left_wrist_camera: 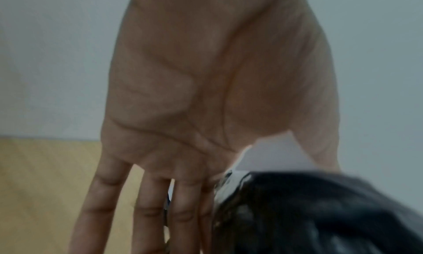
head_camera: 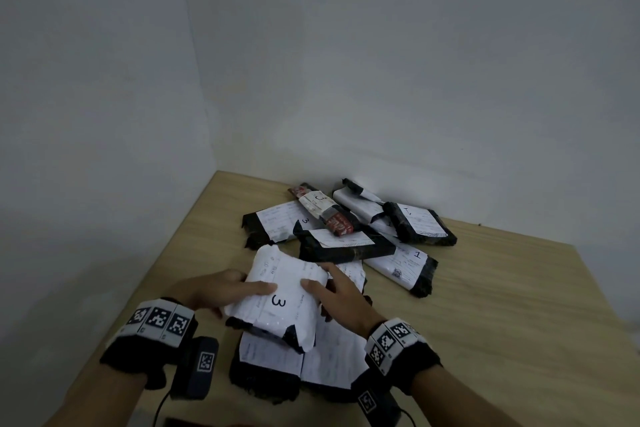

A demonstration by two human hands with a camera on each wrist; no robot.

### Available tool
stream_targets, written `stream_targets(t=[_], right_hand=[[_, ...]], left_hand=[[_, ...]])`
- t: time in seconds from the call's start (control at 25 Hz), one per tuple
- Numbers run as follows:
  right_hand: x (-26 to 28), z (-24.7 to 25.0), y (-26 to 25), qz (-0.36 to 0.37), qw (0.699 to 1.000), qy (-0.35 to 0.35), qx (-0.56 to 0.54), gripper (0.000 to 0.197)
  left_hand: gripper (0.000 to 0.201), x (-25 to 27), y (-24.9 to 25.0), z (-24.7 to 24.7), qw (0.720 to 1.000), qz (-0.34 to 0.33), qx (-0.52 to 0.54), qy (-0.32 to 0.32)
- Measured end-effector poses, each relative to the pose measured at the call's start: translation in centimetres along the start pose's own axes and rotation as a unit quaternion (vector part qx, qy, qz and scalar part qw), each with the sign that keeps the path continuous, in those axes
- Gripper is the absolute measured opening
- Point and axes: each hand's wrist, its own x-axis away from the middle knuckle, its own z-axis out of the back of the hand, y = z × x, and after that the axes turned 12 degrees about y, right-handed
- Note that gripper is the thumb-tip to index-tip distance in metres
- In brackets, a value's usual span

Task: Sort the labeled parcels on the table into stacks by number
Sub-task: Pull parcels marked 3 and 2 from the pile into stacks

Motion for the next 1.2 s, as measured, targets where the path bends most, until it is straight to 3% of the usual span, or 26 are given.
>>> stream_targets(t=[0.12,0.16,0.28,0.44,0.56,0.64,0.8,0.96,1.12,1.2], right_hand=[[0.8,-0.6,1.7,-0.001,0.996,-0.044,0.072,0.050],[1.0,-0.9,2.3,-0.004,0.995,-0.056,0.087,0.059],[1.1,-1.7,2.6,-0.003,0.995,-0.053,0.086,0.068],[0.6,-0.6,2.3,0.008,0.996,0.037,0.078,0.037],[0.1,1.4,5.5,0.006,0.978,0.128,0.162,0.032],[0.0,2.8,8.0,-0.033,0.964,0.143,0.222,0.033],[2.8,4.8,11.2,-0.070,0.913,0.033,0.400,0.048],[7.1,3.0,13.5,-0.058,0.884,-0.069,0.459,0.078],[8.7,2.2,13.7,-0.072,0.859,-0.113,0.494,0.113],[9.1,2.0,12.9,-0.071,0.839,-0.123,0.526,0.114]], left_hand=[[0.057,0.3,0.0,-0.9,0.992,0.030,-0.116,-0.041],[0.052,0.5,0.0,-1.1,0.991,0.035,-0.120,-0.040],[0.079,0.7,-0.3,-0.1,0.992,0.054,-0.115,-0.003],[0.078,0.5,-0.9,2.7,0.987,0.088,-0.103,0.081],[0.072,1.0,-1.5,3.9,0.983,0.094,-0.121,0.104],[0.065,0.8,-2.4,4.3,0.978,0.097,-0.145,0.114],[0.062,-0.4,-4.8,4.1,0.962,0.084,-0.189,0.176],[0.051,-0.1,-9.0,1.9,0.903,0.067,-0.355,0.232],[0.041,-0.3,-12.4,-0.1,0.929,0.097,-0.290,0.208],[0.038,0.2,-12.2,-0.4,0.939,0.092,-0.254,0.215]])
